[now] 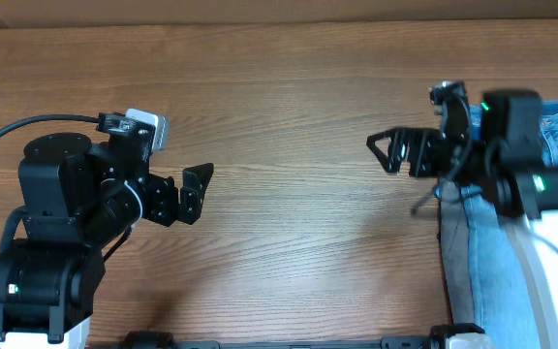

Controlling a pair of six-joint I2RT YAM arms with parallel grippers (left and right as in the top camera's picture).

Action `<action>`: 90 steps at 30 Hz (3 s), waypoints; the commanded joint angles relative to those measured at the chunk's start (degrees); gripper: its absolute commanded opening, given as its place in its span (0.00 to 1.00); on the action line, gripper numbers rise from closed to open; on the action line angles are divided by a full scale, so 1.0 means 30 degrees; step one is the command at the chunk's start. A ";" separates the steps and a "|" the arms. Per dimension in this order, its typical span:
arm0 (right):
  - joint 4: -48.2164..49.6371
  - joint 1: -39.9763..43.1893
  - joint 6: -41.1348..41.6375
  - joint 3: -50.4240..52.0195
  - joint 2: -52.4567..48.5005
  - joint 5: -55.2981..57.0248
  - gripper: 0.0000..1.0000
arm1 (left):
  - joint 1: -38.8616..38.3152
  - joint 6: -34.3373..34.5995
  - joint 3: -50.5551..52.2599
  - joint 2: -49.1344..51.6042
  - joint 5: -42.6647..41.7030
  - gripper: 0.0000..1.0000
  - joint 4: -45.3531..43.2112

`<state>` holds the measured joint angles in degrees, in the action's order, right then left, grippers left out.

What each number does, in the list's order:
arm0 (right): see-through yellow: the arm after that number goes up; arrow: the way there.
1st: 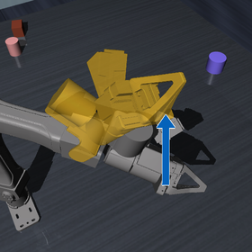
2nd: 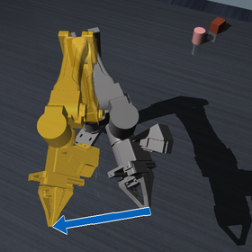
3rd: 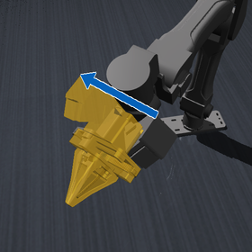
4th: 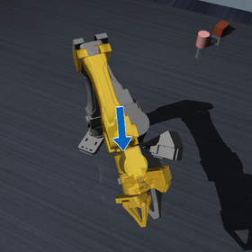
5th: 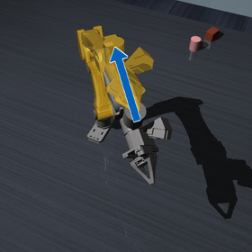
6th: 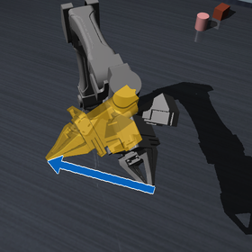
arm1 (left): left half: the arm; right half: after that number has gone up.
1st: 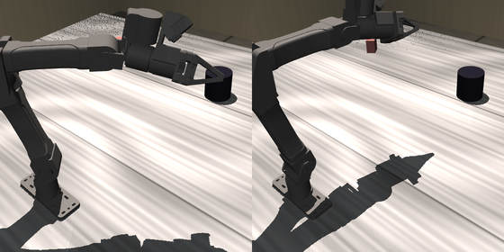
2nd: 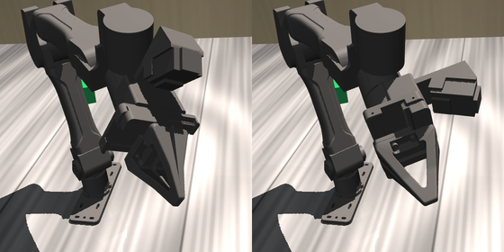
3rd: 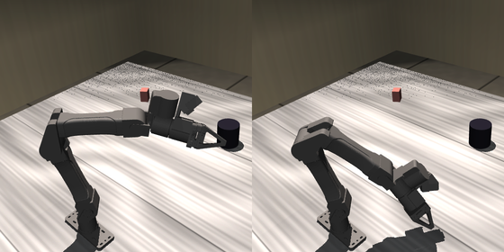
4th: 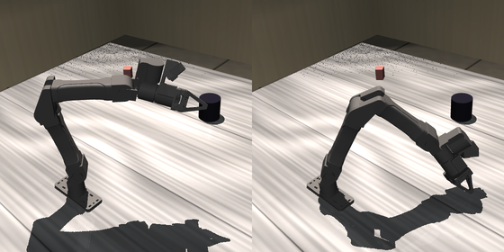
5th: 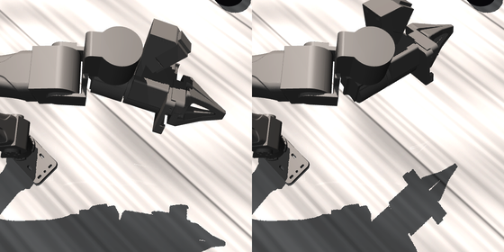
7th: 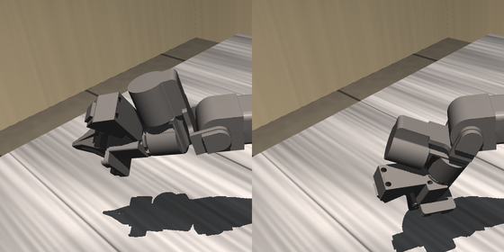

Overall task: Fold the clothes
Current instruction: 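Move the right gripper to the jeans waistband and grasp it, then drag the light-blue jeans leftward onto the table center with the right gripper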

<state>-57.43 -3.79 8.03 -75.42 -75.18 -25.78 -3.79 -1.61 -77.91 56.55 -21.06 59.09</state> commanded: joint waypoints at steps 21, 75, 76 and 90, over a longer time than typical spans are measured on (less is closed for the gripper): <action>0.4903 0.5144 0.4131 -0.6120 -1.2641 0.8204 0.87 | -0.0124 0.0255 -0.0430 0.2412 -0.0284 1.00 0.0809; 0.0386 0.1632 0.1668 -1.8032 -0.5260 0.7176 0.04 | 0.0889 0.0619 -0.5020 0.4466 -0.0772 1.00 0.4801; 0.0393 0.0583 0.1668 -1.8396 -0.5260 0.7176 0.04 | 0.1158 0.0619 -0.5923 0.4466 -0.0765 1.00 0.5173; -0.0765 -1.4054 0.2040 -1.8739 -0.7774 1.2925 0.59 | 0.4874 0.1508 -1.9584 0.4466 0.2718 1.00 0.8633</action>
<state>-57.41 -41.71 13.96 -129.60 -96.84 0.01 10.24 1.37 -130.23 70.22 -17.74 83.61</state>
